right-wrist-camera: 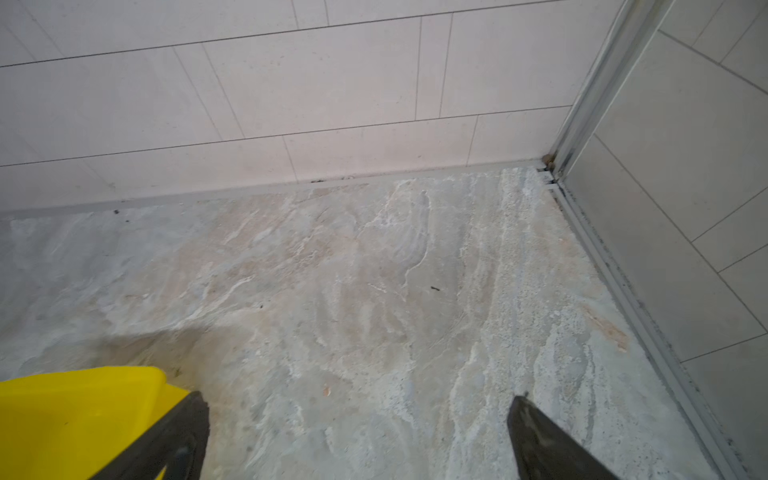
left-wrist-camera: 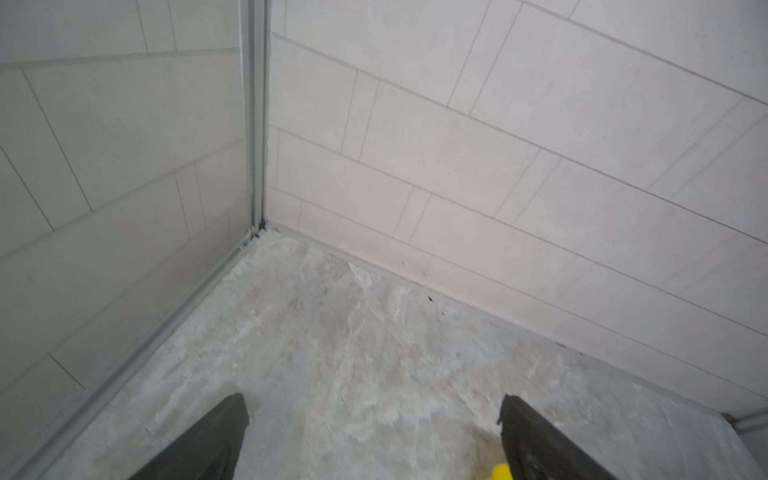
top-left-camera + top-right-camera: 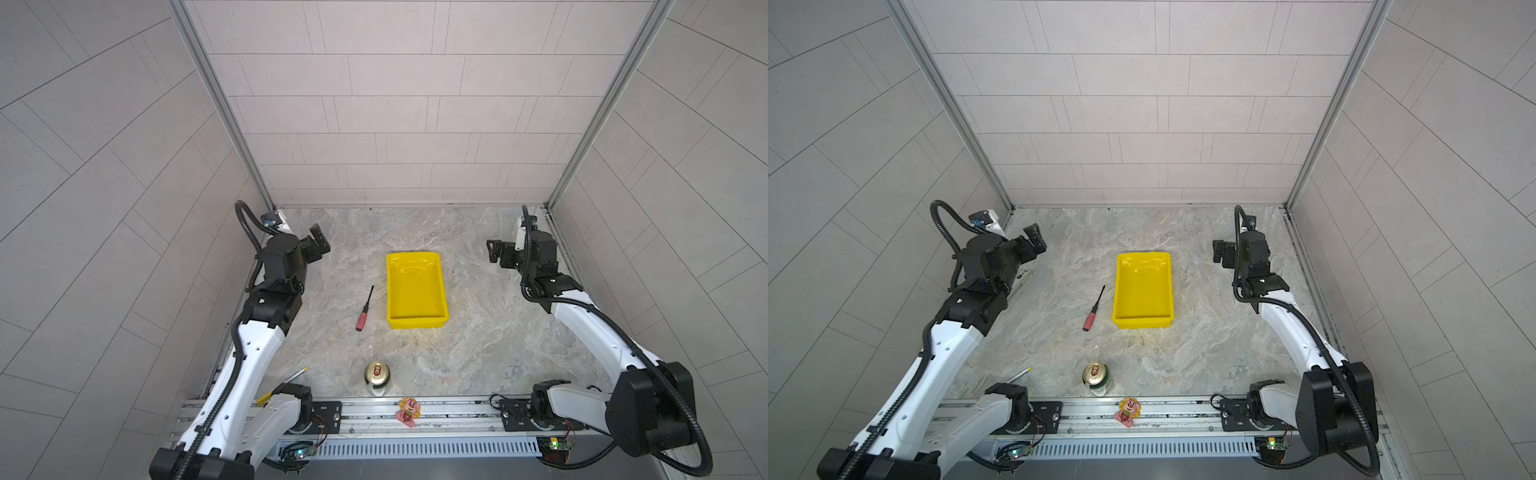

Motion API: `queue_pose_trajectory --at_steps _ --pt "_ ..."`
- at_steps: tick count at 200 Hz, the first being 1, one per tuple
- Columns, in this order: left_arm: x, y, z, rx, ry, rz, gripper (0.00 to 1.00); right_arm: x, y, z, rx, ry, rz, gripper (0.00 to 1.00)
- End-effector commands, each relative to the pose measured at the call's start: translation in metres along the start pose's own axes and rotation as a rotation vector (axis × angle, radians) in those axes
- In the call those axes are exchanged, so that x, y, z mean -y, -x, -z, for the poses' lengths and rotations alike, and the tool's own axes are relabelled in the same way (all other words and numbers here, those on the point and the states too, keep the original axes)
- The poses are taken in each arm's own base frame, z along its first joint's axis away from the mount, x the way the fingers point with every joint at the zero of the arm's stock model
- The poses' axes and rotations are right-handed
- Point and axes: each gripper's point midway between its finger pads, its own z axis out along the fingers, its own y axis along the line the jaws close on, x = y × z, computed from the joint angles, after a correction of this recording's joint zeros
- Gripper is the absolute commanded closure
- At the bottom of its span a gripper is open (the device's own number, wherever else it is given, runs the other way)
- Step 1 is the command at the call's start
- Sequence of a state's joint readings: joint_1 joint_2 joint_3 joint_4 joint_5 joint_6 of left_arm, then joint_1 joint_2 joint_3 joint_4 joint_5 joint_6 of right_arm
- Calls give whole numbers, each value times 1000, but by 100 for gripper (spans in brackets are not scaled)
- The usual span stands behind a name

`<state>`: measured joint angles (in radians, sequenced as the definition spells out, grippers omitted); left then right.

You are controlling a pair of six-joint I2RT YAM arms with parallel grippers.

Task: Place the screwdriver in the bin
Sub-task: 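Move the left gripper over the red-handled screwdriver while the right arm shifts aside, then close the left gripper on the screwdriver's red handle and lift it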

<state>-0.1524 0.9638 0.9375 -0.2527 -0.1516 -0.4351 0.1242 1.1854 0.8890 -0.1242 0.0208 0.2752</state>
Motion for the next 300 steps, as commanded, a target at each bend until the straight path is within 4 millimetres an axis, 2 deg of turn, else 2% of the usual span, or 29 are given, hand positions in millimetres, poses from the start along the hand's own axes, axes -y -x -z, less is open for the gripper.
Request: queue_pose_trajectory --at_steps 1,17,40,66,86,95,117,139,172,207,224,263,293,300 --pt "-9 -115 5 -481 15 46 0 -7 -50 33 -247 52 -26 0" --pt "-3 -156 13 -634 4 14 0 -17 -61 53 -275 132 -28 0" --pt "2 -194 17 -727 18 -65 0 -21 -84 79 -337 188 -57 0" --pt "14 -221 15 -807 -3 -131 1 -19 -111 109 -383 212 -106 0" --pt "17 -240 12 -875 -1 -169 11 -15 -131 124 -376 220 -152 0" --pt "18 -248 10 -893 1 -189 17 -9 -137 129 -366 201 -166 0" --pt "15 -264 3 -930 15 -222 20 0 -141 143 -341 167 -181 0" --pt "15 -274 0 -948 27 -259 23 -1 -141 151 -326 182 -242 0" --pt "12 -284 -5 -957 48 -289 30 1 -155 167 -428 160 -252 0" --pt "10 -291 -12 -963 60 -308 38 13 -164 185 -466 109 -234 0" --pt "10 -296 -16 -970 61 -311 44 15 -169 188 -476 105 -222 0" --pt "4 -307 -20 -989 84 -319 48 15 -176 189 -492 101 -242 0" --pt "5 -306 -20 -981 77 -319 68 20 -174 191 -482 80 -236 0" --pt "5 -306 -20 -977 79 -321 70 20 -174 192 -484 75 -232 0"
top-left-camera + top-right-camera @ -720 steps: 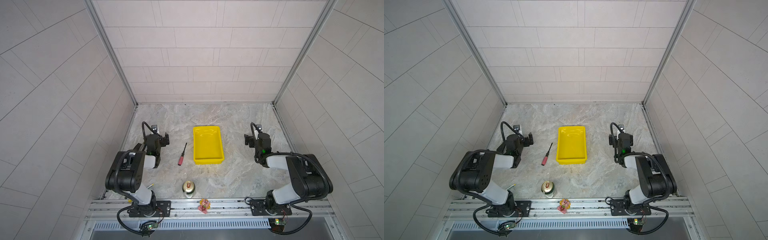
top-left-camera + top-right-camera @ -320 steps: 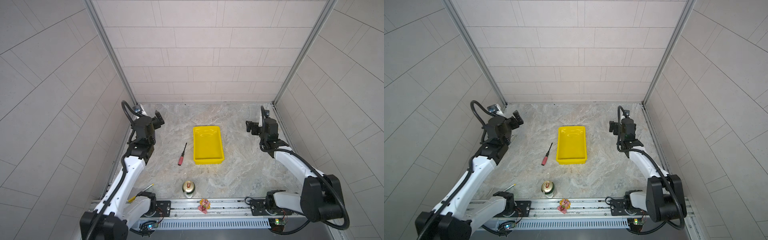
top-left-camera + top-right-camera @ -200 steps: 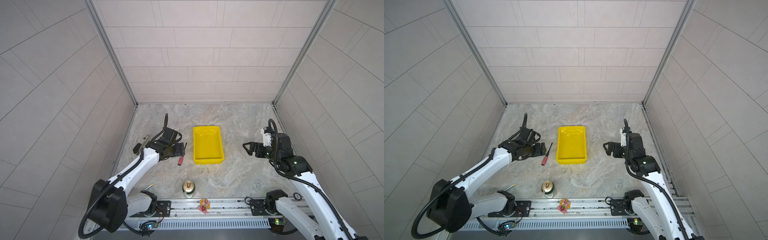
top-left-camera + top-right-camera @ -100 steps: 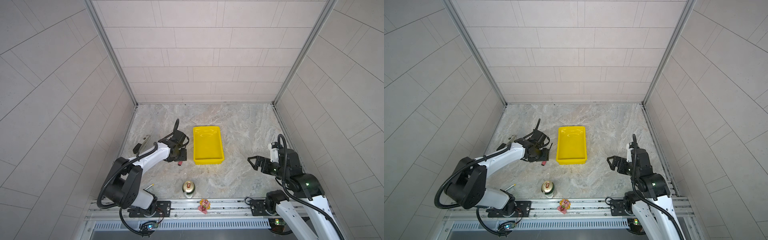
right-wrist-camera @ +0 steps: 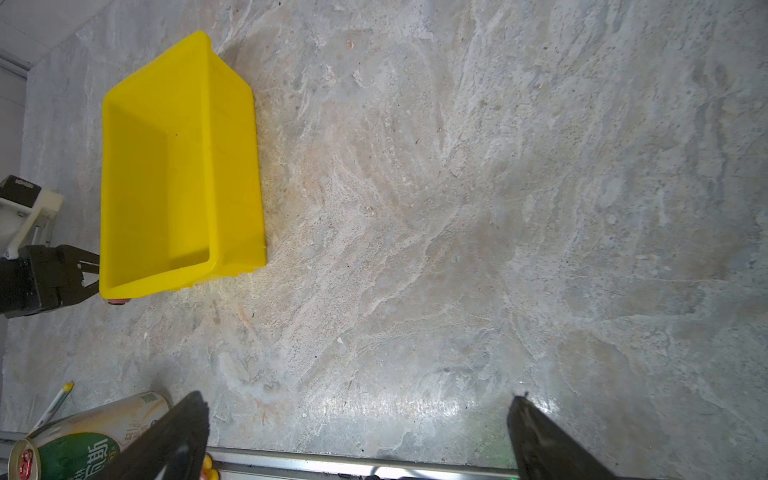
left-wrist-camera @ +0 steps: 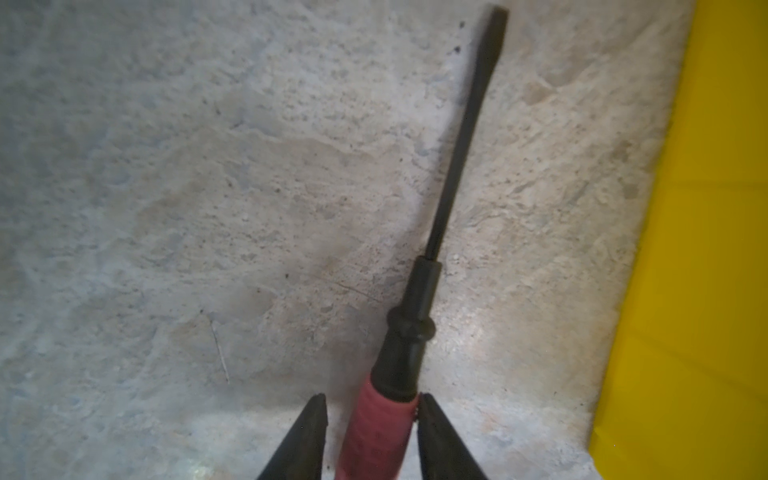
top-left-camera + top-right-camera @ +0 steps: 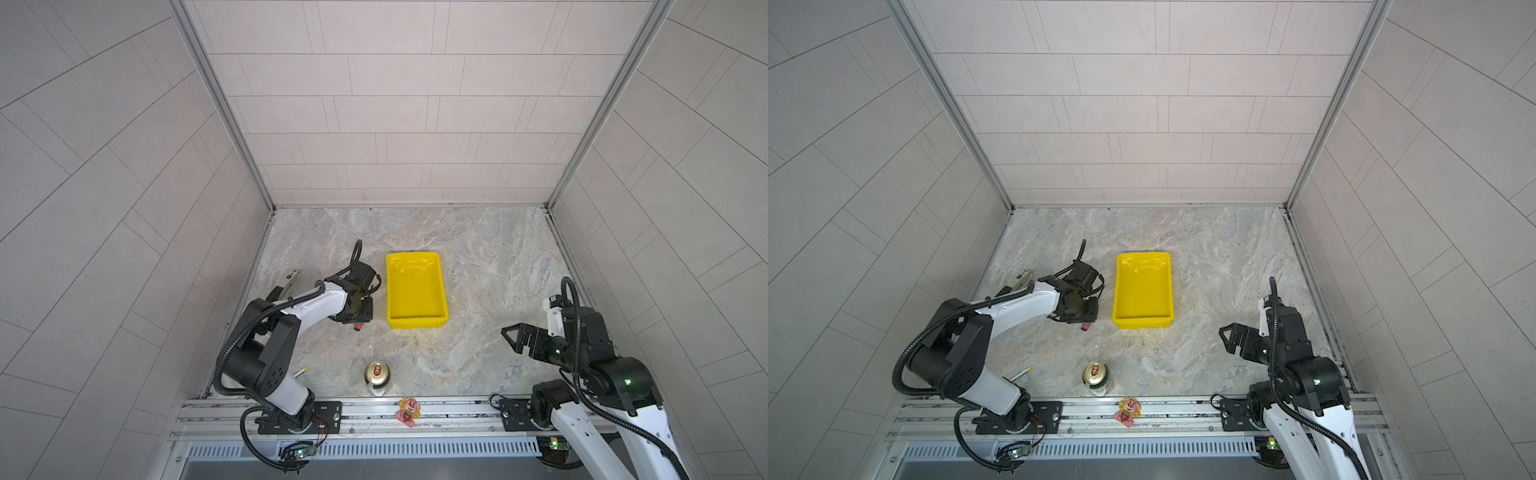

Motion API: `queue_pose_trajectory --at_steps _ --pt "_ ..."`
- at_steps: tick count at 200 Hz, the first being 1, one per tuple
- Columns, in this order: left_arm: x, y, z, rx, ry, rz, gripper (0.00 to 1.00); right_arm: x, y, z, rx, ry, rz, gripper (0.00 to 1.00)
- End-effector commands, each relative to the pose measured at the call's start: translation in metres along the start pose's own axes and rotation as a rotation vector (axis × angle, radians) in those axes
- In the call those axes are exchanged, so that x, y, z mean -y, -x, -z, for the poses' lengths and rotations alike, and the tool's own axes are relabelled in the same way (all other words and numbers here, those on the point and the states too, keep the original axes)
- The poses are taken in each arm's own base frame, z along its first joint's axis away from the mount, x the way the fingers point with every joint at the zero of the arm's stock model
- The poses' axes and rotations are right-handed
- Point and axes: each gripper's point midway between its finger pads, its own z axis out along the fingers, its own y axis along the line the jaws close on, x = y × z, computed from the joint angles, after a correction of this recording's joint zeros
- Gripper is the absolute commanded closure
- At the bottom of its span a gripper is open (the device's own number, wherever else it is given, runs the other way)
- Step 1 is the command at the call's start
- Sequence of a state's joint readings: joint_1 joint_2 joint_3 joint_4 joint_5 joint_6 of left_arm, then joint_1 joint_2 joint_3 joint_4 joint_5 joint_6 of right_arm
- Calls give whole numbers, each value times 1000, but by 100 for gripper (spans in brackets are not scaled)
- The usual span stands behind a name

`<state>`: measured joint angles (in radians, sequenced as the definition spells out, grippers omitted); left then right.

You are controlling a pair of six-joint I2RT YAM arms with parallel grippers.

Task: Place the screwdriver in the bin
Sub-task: 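Close the left gripper on the screwdriver's red handle and lift it, then carry the screwdriver over the yellow bin with the left gripper and release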

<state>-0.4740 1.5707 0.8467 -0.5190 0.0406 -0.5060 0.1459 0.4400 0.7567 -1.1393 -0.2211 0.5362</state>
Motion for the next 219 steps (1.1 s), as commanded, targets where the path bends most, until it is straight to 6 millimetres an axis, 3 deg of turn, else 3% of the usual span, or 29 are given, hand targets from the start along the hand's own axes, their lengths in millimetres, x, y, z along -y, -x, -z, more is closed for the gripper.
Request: queue_pose_trajectory --at_steps 1,66,86,135,155,181,200,219 --pt "-3 1 0 14 18 5 70 7 -6 4 -16 -38 -5 0" --pt "-6 1 1 14 32 -13 88 10 -10 0 -32 -46 -2 0" --pt "-5 7 21 44 25 -9 90 10 -10 1 -31 -46 2 0" --pt "0 33 100 161 8 -21 97 9 -10 0 -28 -37 4 0" --pt "21 46 127 201 -45 -44 97 8 -9 -1 -25 -34 4 0" --pt "64 61 147 238 -101 -110 96 7 -8 -2 -25 -28 2 0" --pt "98 68 140 227 -137 -153 95 5 -6 -5 -25 -21 -5 0" --pt "130 71 122 184 -211 -156 96 2 -4 -7 -31 -13 -14 0"
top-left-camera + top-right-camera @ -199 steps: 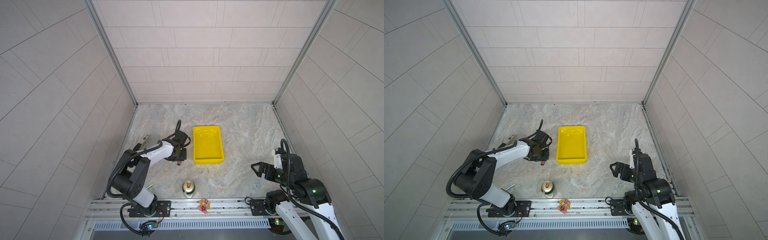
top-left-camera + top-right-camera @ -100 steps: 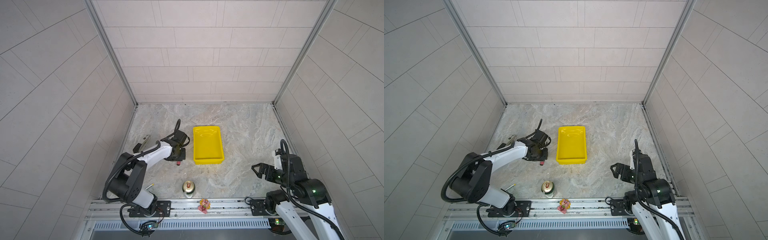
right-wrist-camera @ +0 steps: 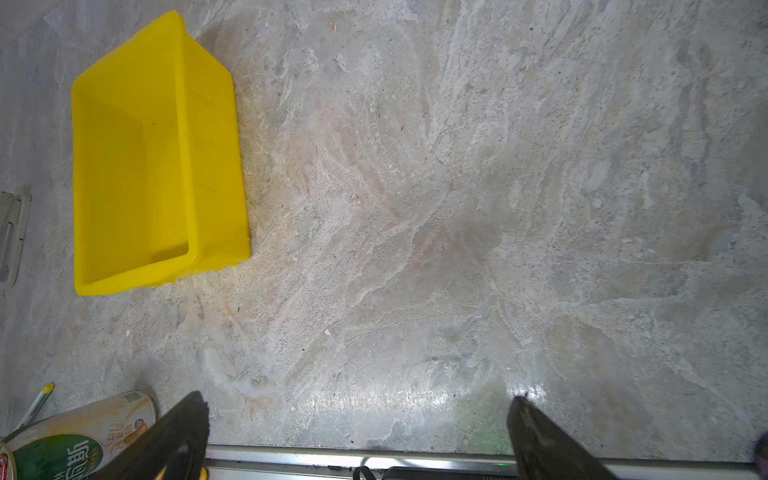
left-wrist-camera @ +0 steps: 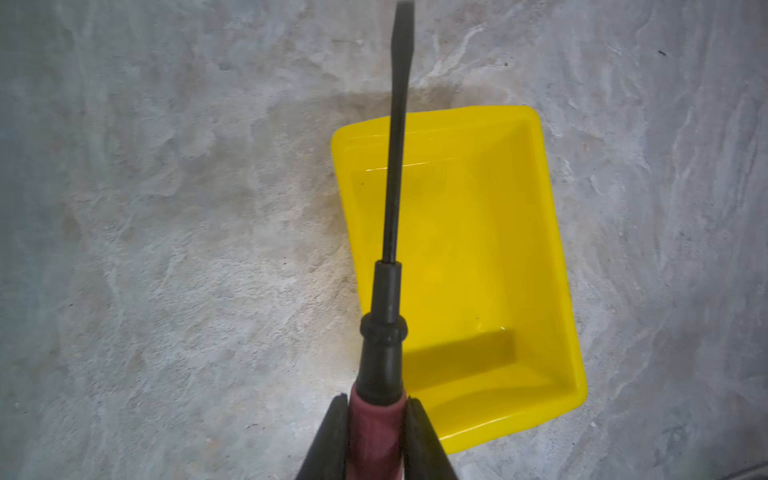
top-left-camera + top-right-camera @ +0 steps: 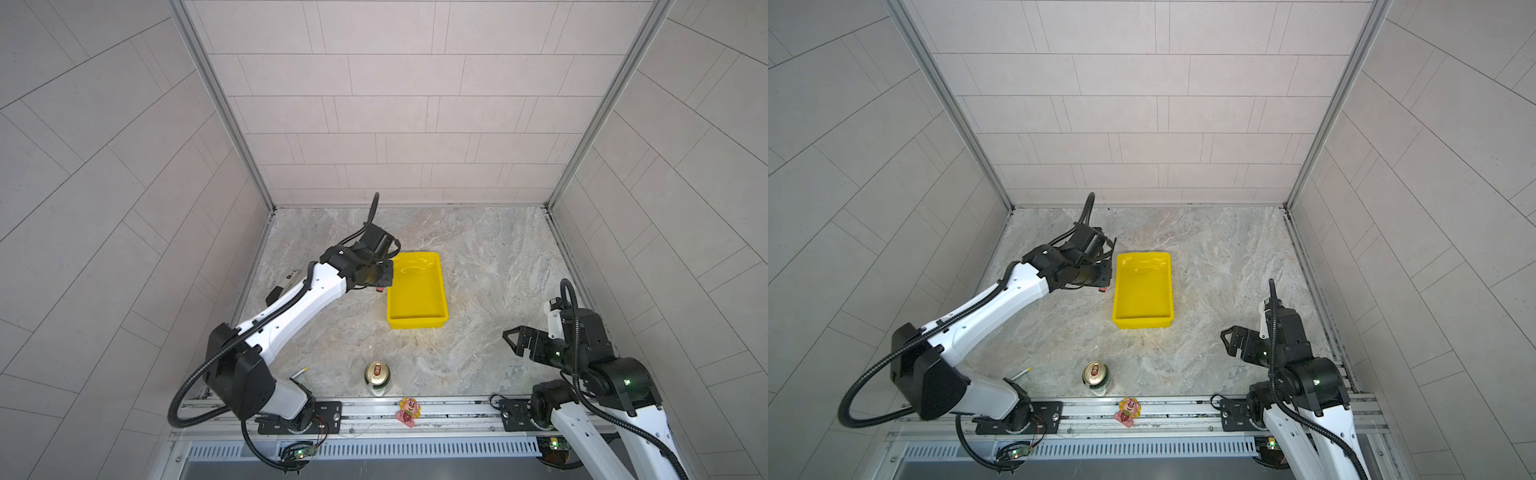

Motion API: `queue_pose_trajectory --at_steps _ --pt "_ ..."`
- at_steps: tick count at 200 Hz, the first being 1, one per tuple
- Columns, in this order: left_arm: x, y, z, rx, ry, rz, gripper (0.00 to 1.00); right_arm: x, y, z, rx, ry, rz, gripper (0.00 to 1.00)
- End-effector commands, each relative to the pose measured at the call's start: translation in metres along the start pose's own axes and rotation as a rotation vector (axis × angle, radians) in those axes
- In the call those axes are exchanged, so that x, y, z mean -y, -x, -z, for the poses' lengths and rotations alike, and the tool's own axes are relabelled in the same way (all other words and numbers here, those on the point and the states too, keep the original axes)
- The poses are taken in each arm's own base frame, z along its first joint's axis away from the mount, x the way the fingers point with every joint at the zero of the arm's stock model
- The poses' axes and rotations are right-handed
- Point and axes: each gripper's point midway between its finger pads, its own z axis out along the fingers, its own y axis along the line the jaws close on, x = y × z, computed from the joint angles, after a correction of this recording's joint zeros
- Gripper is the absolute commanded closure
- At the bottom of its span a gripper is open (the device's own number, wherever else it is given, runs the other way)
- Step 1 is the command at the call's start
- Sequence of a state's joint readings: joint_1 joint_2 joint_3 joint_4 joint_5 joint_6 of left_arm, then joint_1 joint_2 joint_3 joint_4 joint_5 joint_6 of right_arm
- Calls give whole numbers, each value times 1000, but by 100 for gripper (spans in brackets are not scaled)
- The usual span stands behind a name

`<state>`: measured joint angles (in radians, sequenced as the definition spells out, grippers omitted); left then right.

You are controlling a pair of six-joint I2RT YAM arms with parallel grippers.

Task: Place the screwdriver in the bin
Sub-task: 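Carry the screwdriver over the yellow bin with the left gripper and release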

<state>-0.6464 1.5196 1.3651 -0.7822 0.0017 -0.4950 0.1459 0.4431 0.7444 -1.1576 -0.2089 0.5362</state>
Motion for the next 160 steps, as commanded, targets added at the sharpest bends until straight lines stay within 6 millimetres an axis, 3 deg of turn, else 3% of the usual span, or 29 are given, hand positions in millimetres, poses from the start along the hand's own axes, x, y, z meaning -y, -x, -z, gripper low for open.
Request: queue_pose_trajectory --at_steps 1,63,160 --pt "24 -8 -29 -76 -44 8 96 -4 2 -4 -8 12 -12 0" --pt "44 -18 -95 -147 -76 13 92 -6 7 -6 4 18 -42 0" --pt "54 -36 -151 -227 -107 8 79 1 3 -9 -7 -11 -59 0"
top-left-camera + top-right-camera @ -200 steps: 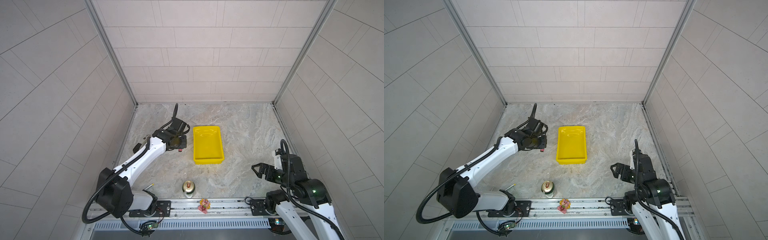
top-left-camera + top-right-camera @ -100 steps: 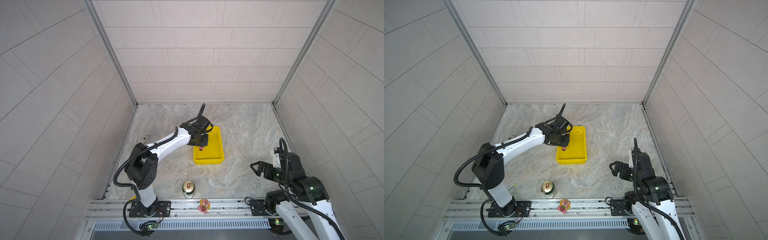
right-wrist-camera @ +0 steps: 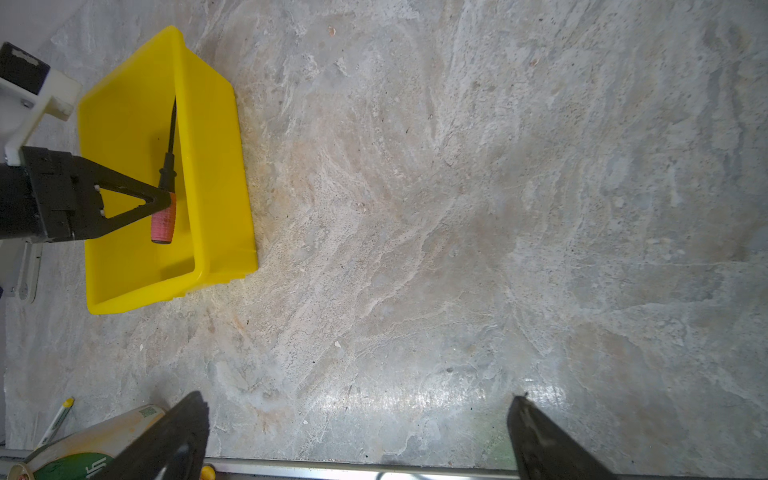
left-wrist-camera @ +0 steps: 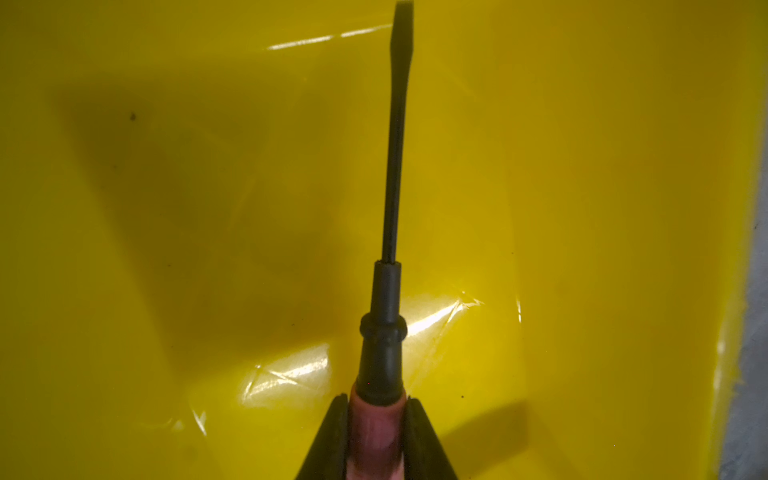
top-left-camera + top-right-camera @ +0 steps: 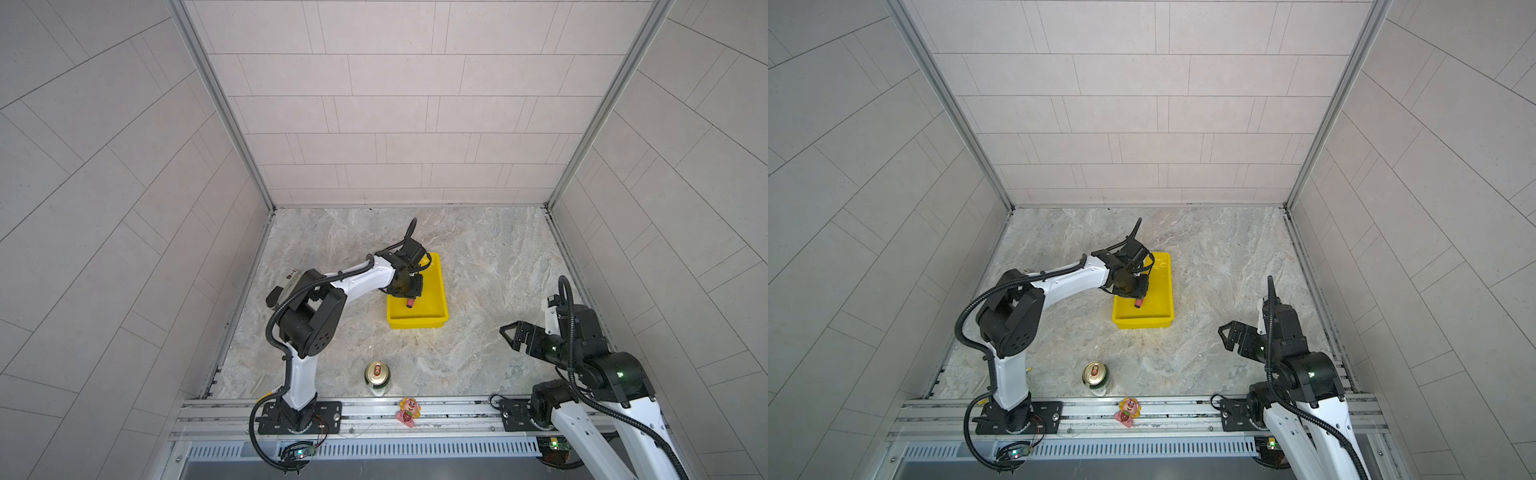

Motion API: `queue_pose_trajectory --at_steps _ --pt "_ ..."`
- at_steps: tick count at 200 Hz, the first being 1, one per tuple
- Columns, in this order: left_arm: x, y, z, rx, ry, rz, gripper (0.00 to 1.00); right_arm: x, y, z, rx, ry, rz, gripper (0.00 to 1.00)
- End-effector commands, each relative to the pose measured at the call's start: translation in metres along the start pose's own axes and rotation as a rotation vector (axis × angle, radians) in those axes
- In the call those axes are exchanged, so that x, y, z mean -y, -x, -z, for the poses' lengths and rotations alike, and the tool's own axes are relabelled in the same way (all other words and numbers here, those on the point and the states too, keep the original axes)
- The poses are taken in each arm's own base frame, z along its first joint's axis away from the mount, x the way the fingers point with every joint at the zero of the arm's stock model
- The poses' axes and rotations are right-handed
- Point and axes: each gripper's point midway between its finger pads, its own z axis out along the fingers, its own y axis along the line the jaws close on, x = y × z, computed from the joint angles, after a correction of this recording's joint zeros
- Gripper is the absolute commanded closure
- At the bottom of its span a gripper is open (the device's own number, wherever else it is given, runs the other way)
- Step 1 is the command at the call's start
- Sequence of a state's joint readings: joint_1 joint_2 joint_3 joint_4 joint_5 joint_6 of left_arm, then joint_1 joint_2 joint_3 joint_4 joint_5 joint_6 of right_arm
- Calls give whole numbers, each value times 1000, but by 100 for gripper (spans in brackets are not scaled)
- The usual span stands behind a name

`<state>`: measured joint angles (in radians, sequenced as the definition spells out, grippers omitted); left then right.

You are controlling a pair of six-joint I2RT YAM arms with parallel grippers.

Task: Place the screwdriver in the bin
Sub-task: 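Carry the screwdriver over the yellow bin with the left gripper and release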

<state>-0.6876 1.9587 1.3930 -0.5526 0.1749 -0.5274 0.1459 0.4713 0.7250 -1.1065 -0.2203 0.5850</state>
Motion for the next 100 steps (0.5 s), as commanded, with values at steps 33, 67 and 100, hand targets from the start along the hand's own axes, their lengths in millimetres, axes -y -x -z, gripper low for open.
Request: queue_pose_trajectory --at_steps 33,67,100 --pt "14 13 -9 12 -40 6 75 4 -2 -3 -1 -21 -20 0" --pt "15 14 -8 9 -37 -7 60 5 -1 -5 -3 -26 -20 0" --pt "24 27 20 39 -47 -41 27 0 7 -6 5 -21 -9 0"
